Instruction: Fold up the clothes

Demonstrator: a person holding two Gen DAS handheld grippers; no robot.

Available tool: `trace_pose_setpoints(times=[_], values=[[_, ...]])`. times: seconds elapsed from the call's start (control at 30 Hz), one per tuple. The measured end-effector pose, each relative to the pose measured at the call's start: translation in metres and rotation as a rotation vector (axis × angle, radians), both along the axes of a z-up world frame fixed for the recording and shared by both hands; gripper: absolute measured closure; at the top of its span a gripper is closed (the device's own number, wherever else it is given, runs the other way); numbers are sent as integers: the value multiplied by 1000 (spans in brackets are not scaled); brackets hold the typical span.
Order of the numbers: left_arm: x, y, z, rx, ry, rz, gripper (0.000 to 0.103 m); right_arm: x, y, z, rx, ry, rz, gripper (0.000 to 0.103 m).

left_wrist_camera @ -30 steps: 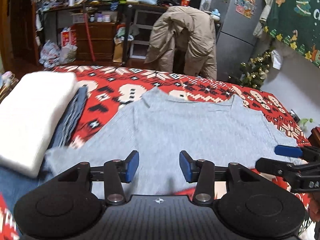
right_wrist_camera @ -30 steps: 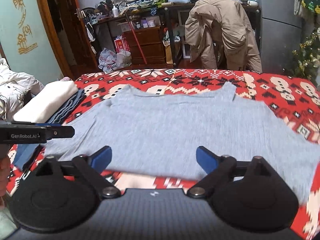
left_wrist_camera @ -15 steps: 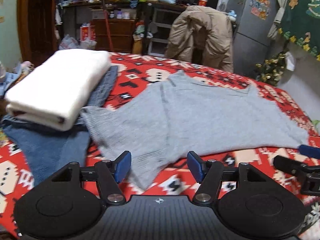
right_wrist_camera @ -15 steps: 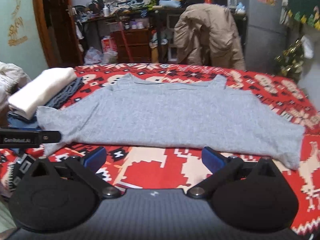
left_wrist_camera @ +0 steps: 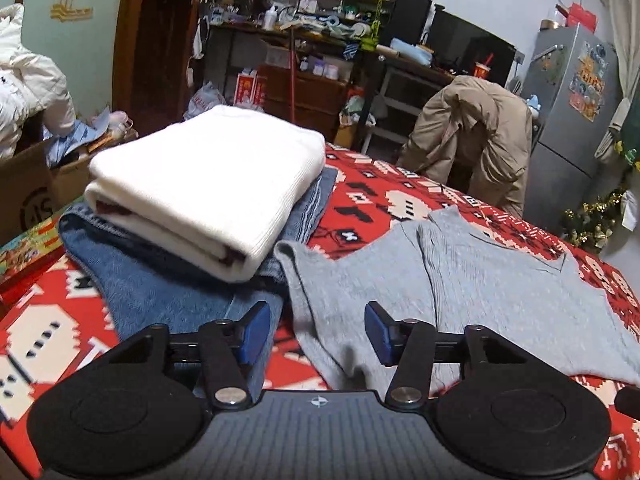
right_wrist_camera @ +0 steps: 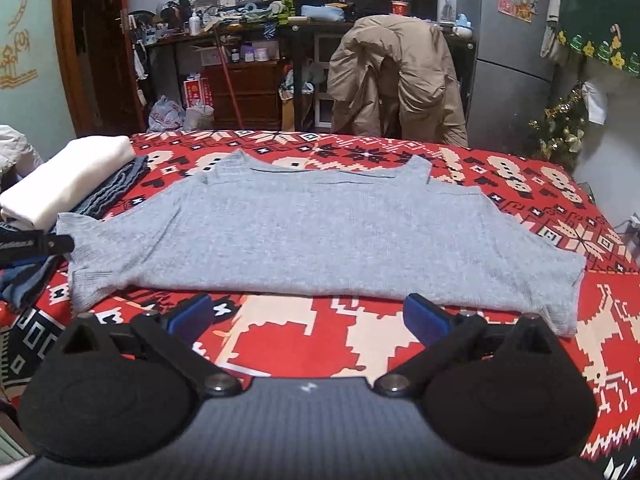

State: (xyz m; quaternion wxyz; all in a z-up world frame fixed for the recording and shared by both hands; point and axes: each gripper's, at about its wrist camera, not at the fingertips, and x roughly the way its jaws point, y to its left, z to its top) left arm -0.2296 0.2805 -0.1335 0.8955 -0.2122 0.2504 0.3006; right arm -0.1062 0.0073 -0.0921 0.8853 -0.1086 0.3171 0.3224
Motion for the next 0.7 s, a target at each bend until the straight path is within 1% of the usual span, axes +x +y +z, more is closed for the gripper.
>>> trace_pose_setpoints(times=[0.1,0.23,0.27,0.3,0.33,0.43,0.47,0.53,0.57,0.7], values=[[6,6,-3,-7,-6,-5,60,1,7,1,-11,-2,27,1],[12,18,-9,-62,-15,-11,62,5,19,0,-21,7,64,1],[13,20,-10,-80,-15,-17,72,7,22,0,-24,9,71,1],[14,22,-12,-92,-11,-26,87,8,26,-1,-27,10,76,1],[15,22,-14,-99,-4,-35,90,10,29,-1,-31,10,81,1],[16,22,-14,-95,6,-47,93,17,38,-5,-34,29,81,1],[16,22,-12,-101,-1,-47,100,19,39,-5,-31,37,80,1],[15,23,-7,-113,-21,-48,100,25,40,-5,-27,41,73,1],[14,22,-2,-106,-34,-53,100,27,40,-4,-26,43,69,1],[25,3,28,-29,-73,-137,100,41,36,-1,-16,37,38,1]])
